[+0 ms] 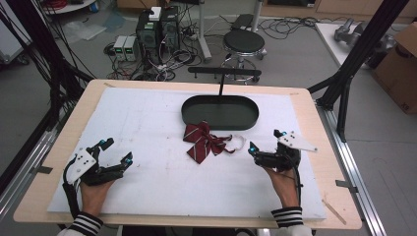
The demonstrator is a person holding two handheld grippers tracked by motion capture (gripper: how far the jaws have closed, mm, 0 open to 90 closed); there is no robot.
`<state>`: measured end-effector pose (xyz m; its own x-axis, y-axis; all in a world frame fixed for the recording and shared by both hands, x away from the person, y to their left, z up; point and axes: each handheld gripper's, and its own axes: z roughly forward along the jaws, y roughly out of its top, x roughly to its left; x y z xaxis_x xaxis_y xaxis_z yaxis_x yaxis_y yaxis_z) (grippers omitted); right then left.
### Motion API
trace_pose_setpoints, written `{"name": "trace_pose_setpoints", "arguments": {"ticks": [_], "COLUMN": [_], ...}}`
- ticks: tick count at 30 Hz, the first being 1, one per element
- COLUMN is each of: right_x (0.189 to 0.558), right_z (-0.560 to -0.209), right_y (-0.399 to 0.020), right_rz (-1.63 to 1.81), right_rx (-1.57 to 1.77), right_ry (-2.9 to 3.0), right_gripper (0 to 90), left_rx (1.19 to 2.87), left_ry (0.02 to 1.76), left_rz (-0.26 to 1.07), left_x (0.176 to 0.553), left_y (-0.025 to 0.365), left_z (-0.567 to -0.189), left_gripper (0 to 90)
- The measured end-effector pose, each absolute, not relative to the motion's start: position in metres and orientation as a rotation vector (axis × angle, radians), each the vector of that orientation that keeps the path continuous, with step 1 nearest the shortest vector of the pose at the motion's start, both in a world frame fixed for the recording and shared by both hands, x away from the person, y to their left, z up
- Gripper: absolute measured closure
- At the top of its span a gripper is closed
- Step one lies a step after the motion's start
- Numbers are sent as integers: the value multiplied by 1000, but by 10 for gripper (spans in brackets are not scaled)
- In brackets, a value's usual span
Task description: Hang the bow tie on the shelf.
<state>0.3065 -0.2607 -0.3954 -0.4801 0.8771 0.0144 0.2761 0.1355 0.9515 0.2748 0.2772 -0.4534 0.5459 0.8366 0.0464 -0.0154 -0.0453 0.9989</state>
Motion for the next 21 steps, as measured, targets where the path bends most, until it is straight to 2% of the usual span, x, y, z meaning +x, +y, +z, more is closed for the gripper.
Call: {"name": "trace_pose_setpoints", "arguments": {"ticks": [10, 12, 21], "right_x": [346, 355, 379], "right_z": [-378, -374, -377], "right_y": [-243, -237, -220], "right_rz": [1145, 1083, 928], "right_rx": [1112, 1117, 1108], "right_ry": [2089, 2145, 2288], "right_gripper": [18, 42, 77], "left_rx": [1457, 1459, 1458], "left_ry": [749, 749, 751], "left_rz": [805, 805, 804], "left_x": [275, 275, 275], "left_y": [277, 277, 277], "left_z": [-453, -453, -453], "left_gripper": [155, 155, 156]}}
